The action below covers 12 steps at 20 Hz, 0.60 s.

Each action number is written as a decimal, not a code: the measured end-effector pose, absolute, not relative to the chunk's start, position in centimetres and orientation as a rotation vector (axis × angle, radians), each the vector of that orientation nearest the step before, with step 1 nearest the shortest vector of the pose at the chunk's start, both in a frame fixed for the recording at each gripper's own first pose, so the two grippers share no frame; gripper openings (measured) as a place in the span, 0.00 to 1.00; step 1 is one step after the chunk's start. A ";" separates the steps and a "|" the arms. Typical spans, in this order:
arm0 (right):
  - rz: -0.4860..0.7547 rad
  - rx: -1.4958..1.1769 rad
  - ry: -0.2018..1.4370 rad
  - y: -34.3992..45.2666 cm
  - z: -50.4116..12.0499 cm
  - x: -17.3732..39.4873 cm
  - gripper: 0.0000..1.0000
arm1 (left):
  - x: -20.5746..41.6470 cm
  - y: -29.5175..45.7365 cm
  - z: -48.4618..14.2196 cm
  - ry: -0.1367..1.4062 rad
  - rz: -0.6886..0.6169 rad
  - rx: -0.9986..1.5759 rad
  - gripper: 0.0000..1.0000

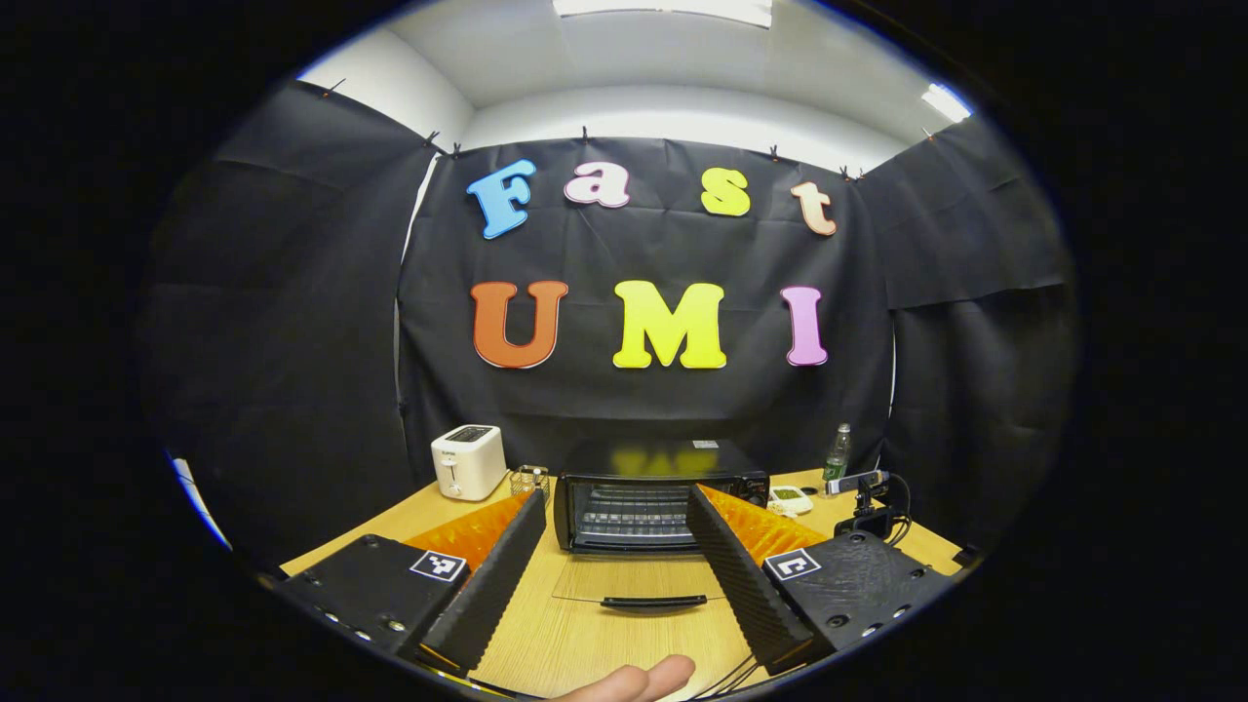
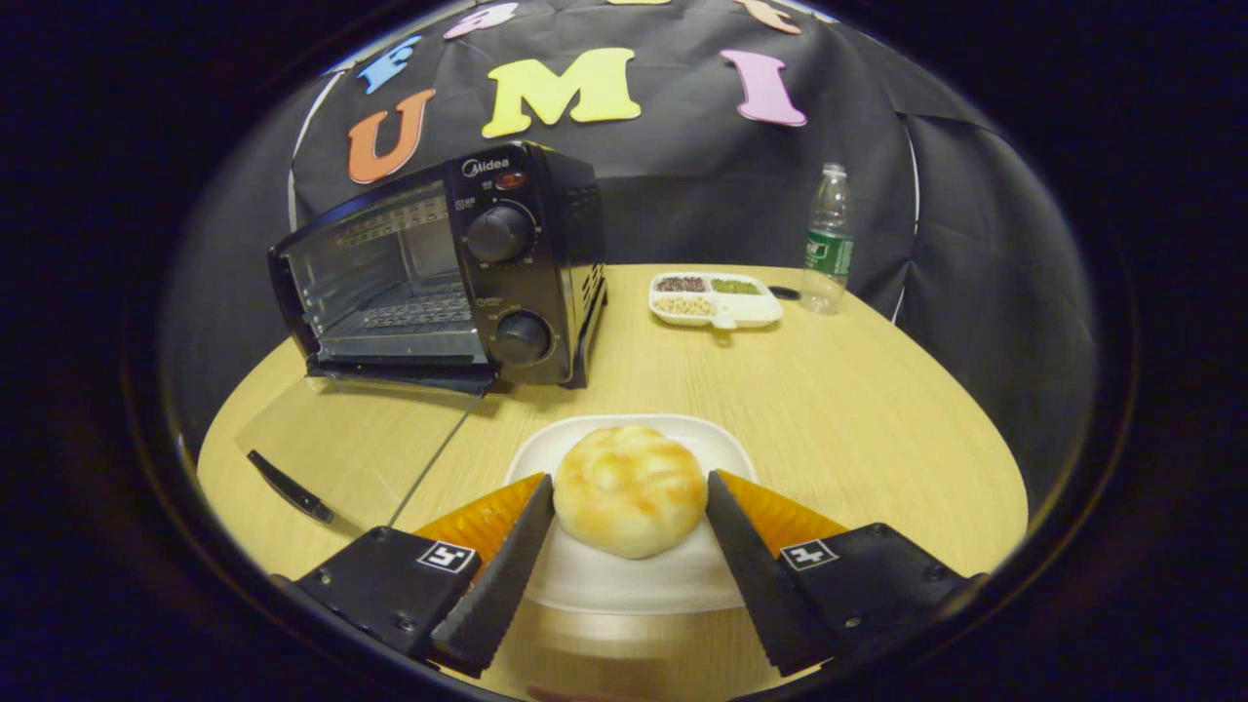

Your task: Open the electric oven with the left hand, put the food in, and close the electric oven.

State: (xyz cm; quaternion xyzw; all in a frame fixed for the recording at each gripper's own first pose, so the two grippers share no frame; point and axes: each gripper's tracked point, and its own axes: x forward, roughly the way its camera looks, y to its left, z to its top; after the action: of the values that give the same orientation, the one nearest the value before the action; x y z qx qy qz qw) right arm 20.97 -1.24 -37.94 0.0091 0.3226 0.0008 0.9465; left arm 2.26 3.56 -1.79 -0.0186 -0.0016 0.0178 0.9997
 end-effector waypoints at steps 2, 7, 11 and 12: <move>-0.001 0.021 0.655 -1.3 -37.9 21.0 0.96 | 2.2 3.5 -2.9 0.031 0.033 -0.049 0.95; -0.004 0.070 0.650 -1.3 -37.8 21.3 0.91 | 1.2 4.0 -3.7 0.053 0.050 -0.041 0.96; -0.017 0.088 0.626 -1.6 -36.7 20.5 0.88 | 0.4 4.5 -3.5 0.037 0.058 -0.057 0.95; -0.021 0.089 0.613 -1.7 -36.0 20.1 0.87 | 0.2 4.6 -3.6 0.036 0.056 -0.062 0.95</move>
State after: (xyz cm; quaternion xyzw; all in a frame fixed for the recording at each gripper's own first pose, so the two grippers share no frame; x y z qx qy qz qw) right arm 20.13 -1.73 -35.98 0.0440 0.3014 -0.0105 0.9524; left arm 0.17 4.55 -3.60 -0.0309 0.0178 0.0280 0.9990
